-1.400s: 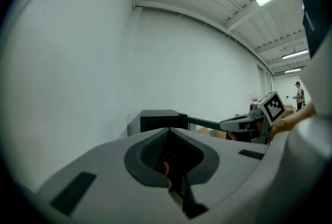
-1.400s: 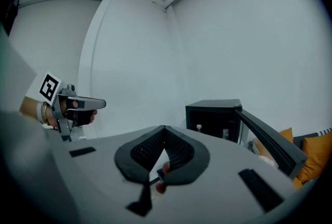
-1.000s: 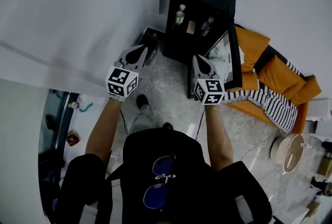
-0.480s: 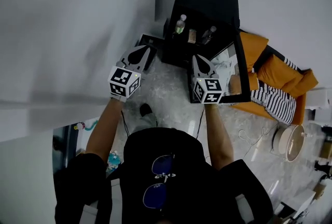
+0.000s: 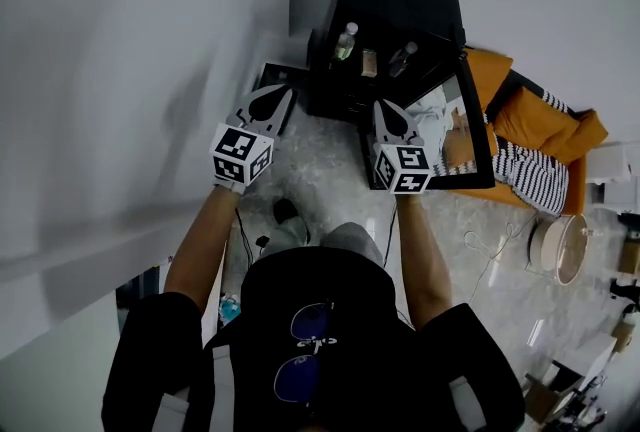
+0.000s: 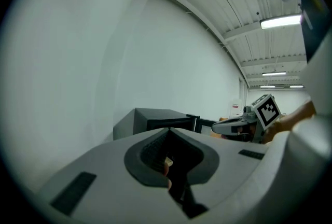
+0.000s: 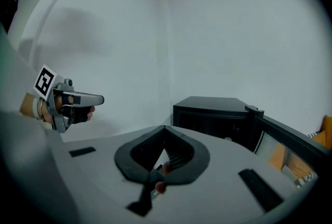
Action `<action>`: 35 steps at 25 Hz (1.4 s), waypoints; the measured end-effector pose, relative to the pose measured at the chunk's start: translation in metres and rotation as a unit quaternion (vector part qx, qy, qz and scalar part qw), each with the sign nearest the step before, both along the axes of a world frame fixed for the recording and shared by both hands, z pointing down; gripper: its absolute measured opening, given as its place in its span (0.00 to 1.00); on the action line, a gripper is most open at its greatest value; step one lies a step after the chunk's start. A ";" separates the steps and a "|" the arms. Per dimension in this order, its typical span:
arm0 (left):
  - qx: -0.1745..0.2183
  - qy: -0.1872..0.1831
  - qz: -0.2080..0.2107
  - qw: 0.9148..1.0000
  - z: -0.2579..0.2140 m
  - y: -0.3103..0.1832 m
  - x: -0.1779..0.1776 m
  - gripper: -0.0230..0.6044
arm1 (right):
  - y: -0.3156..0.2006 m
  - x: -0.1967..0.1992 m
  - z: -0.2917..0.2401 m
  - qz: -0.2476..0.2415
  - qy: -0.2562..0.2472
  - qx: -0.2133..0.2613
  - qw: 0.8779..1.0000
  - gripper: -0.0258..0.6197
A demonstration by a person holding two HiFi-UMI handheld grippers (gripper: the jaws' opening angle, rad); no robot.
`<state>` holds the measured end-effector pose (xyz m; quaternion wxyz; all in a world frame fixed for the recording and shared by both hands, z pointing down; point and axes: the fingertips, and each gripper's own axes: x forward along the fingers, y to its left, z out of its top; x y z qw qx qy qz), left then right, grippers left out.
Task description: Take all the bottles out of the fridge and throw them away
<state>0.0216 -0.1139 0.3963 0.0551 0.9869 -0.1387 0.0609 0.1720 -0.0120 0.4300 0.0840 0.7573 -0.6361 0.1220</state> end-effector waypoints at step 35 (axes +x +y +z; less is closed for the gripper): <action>-0.026 -0.018 -0.053 0.998 0.103 -0.036 0.106 0.04 | -0.061 0.110 0.103 -0.006 -0.020 -0.023 1.000 0.04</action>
